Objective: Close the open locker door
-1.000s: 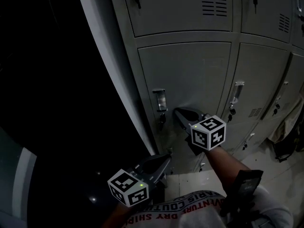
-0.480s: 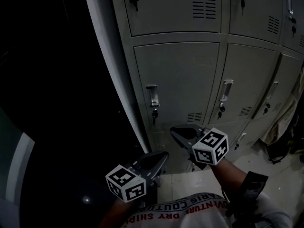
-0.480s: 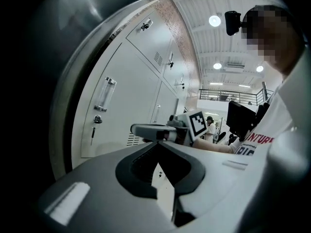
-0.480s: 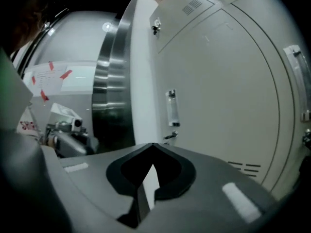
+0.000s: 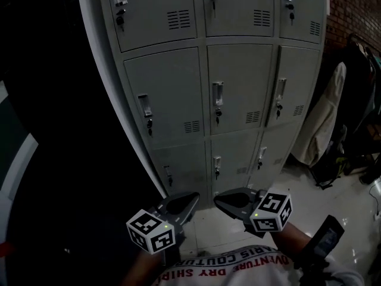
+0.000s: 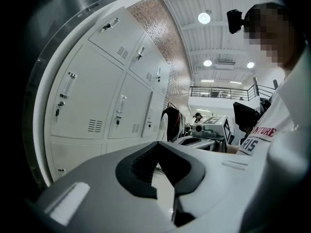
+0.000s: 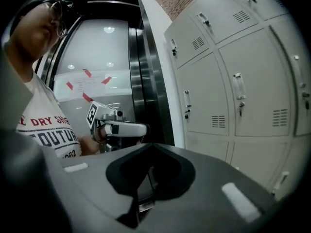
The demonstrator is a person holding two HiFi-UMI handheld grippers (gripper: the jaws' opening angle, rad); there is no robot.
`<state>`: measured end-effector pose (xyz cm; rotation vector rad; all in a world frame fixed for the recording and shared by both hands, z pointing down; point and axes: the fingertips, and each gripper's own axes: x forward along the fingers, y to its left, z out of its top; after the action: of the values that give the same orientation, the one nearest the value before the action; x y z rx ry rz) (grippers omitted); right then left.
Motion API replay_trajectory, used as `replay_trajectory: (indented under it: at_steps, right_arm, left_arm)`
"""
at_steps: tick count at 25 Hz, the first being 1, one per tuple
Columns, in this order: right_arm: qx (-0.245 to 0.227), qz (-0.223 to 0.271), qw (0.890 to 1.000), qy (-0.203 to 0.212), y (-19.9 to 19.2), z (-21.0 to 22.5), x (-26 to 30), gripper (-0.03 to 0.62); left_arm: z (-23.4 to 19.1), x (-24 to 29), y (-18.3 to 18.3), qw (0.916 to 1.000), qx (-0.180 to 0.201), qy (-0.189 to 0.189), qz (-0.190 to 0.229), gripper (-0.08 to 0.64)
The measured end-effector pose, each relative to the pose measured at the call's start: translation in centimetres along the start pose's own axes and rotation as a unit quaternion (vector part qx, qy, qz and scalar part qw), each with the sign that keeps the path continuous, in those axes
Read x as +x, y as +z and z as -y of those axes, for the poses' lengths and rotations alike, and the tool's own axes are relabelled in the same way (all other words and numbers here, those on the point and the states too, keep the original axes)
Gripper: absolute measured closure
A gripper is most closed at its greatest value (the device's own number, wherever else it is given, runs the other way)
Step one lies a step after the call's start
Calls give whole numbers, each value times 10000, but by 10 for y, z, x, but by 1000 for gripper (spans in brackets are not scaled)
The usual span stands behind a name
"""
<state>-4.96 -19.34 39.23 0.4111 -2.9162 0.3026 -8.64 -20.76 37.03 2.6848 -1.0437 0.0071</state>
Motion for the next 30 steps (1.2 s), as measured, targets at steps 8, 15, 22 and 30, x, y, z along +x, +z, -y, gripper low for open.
replay_trajectory:
  at_steps: [8,15,22,30]
  right_arm:
    - [630,88,9980,-34,-93,-122,-170,600]
    - [874,322,9957,-16,-109,-181,-238,599]
    - [725,360,9967,-11,-108,-209,-252,599]
    - [689,399,9968,54,-101,-217,-244,599]
  left_arm:
    - [190,-20,-97,9995,-207,-37,-229,555]
    - [285,-40,-119,9992,-116,-90,-370,555]
    - [324,-54,-116,9989,168,-135,-405,555]
    - [322,-59,-107,9990,147,-127,-402,555]
